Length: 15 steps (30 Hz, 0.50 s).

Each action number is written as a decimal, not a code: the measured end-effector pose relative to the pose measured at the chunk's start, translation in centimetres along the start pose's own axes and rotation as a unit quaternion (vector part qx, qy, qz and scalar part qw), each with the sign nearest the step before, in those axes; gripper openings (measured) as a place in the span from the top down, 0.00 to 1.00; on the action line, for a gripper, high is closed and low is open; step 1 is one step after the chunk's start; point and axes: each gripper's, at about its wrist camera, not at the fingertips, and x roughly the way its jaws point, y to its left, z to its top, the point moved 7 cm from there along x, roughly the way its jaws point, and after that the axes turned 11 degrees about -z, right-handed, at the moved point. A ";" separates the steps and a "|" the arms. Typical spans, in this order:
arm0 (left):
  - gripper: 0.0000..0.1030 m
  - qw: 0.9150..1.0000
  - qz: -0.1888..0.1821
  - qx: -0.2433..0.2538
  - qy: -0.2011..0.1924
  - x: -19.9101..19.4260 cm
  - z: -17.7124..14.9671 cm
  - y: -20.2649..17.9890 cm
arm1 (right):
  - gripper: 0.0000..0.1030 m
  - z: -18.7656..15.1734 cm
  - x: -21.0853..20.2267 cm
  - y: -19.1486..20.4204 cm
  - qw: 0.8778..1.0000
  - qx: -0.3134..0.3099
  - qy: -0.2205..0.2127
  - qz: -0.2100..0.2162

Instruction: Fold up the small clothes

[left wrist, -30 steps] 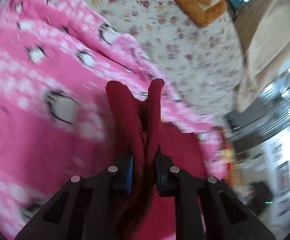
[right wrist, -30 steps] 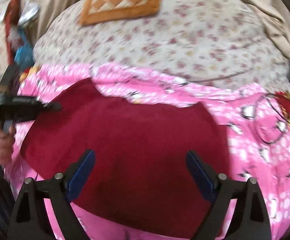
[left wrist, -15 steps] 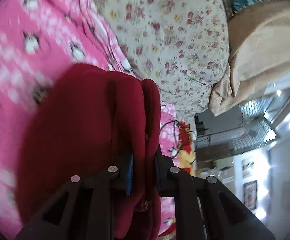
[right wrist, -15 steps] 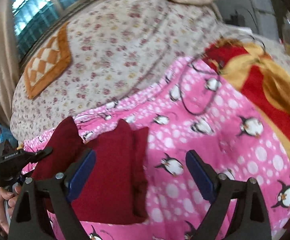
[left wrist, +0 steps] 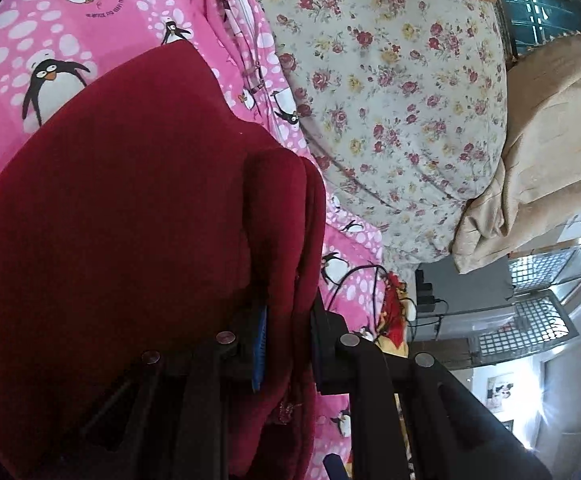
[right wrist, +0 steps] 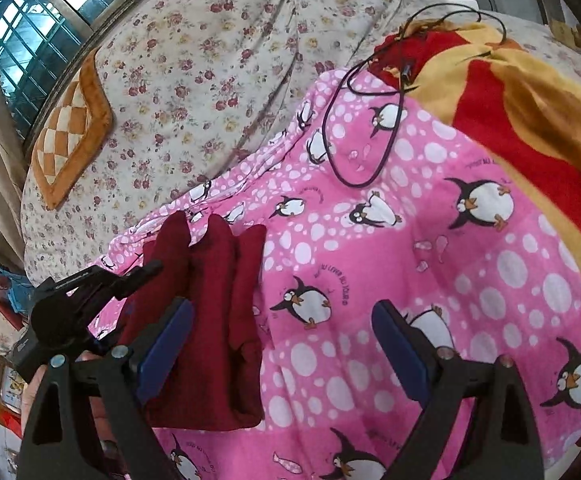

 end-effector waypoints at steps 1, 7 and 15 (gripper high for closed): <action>1.00 1.000 0.002 0.004 -0.002 0.1 -0.2 -0.1 | 0.08 0.0 0.1 0.1 1.000 0.001 0.002 0.002; 1.00 0.997 0.039 0.066 -0.015 -0.1 -1.4 -2.4 | 0.08 -0.1 0.1 0.5 1.000 0.001 0.007 0.013; 0.94 0.992 0.065 0.112 0.003 1.7 -2.4 -0.6 | 0.08 -0.2 0.2 0.0 1.000 0.008 0.010 0.007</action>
